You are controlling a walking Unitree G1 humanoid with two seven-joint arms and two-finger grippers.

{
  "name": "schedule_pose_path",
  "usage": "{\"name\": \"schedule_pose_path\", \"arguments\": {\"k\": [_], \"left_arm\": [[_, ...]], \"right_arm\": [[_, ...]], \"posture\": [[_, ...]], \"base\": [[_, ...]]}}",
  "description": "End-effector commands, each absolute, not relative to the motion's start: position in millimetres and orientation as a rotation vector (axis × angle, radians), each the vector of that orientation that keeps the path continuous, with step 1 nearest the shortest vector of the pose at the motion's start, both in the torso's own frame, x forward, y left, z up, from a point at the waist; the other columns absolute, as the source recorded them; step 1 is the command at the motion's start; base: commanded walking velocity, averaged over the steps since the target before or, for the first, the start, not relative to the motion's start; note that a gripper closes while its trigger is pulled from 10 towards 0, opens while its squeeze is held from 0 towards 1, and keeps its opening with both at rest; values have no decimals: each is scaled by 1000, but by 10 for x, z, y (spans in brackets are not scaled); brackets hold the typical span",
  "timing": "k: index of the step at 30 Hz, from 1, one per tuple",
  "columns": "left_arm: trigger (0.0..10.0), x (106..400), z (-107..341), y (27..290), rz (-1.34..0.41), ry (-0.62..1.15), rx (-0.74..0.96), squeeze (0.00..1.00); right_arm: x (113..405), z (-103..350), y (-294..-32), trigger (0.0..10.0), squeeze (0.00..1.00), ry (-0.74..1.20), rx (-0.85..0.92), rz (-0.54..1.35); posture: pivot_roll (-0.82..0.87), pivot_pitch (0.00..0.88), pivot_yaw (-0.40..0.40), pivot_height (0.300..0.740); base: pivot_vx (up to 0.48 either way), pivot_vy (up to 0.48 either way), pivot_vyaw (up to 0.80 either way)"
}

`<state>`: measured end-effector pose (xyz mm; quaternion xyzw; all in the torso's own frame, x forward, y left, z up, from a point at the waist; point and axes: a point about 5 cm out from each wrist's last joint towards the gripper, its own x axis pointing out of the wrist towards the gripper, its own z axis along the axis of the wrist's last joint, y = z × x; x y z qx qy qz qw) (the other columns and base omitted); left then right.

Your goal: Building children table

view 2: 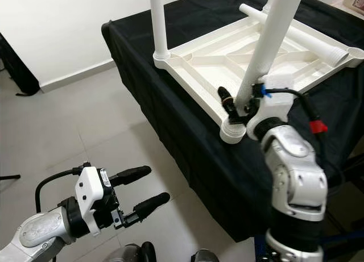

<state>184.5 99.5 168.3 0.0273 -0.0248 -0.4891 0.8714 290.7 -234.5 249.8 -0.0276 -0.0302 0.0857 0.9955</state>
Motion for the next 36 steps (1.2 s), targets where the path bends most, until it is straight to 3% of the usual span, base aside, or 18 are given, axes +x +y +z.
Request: {"name": "schedule_pose_path", "arguments": {"k": [1, 2, 3, 4, 10, 11, 12, 13, 18, 26, 29, 32, 36], "left_arm": [[10000, 1834, 1642, 995, -1020, -38, 56, 0], [10000, 1834, 1642, 993, -1020, -39, 55, 0], [10000, 1834, 1642, 993, -1020, -39, 55, 0], [10000, 1834, 1640, 997, -1016, -40, 57, 0], [10000, 1838, 1640, 1010, -1009, -41, 63, 0], [10000, 1838, 1642, 1013, -1008, -41, 65, 0], [10000, 1838, 1642, 1013, -1008, -41, 65, 0], [10000, 1838, 1647, 1017, -1006, -43, 67, 0], [10000, 1838, 1651, 1024, -1003, -44, 68, 0], [10000, 1824, 1649, 1027, -1004, -40, 67, 0], [10000, 1830, 1648, 1029, -1005, -41, 68, 0], [10000, 1832, 1646, 1027, -1006, -41, 69, 0], [10000, 1845, 1644, 1002, -1012, -44, 65, 0]], "right_arm": [[2904, 2474, -2367, 10000, 1000, -61, -35, 228], [2914, 2485, -2386, 10000, 812, -57, -52, 289], [2914, 2485, -2386, 10000, 812, -57, -52, 289], [2931, 2487, -2407, 10000, 0, -52, -65, 358], [2977, 2497, -2491, 10000, 0, -52, -87, 408], [2997, 2509, -2501, 980, 0, -54, -86, 444], [2997, 2509, -2501, 980, 0, -54, -86, 444], [3027, 2540, -2518, 0, 0, -63, -86, 485], [3043, 2556, -2537, 0, 0, -70, -81, 482], [3043, 2502, -2616, 0, 0, -59, -125, 220], [2993, 2375, -2637, 0, 0, 31, -181, -133], [2967, 2342, -2636, 0, 0, 53, -176, -206], [2901, 2182, -2352, 0, 0, 88, -102, -270]], "posture": [[-44, 189, 20, 740], [-39, 186, 16, 740], [-39, 186, 16, 740], [-35, 183, 13, 740], [-27, 179, 9, 740], [-26, 176, 9, 740], [-26, 176, 9, 740], [-24, 178, 11, 740], [-21, 180, 9, 740], [-26, 188, 13, 740], [-35, 188, 15, 740], [-35, 188, 15, 740], [-35, 178, 12, 740]], "base": [[0, 0, 0], [0, 0, 0], [0, 0, 0], [0, 0, 0], [0, 0, 0], [0, 0, 0], [0, 0, 0], [0, 0, 0], [0, 0, 0], [0, 0, 0], [0, 0, 0], [0, 0, 0], [0, 0, 0]]}}
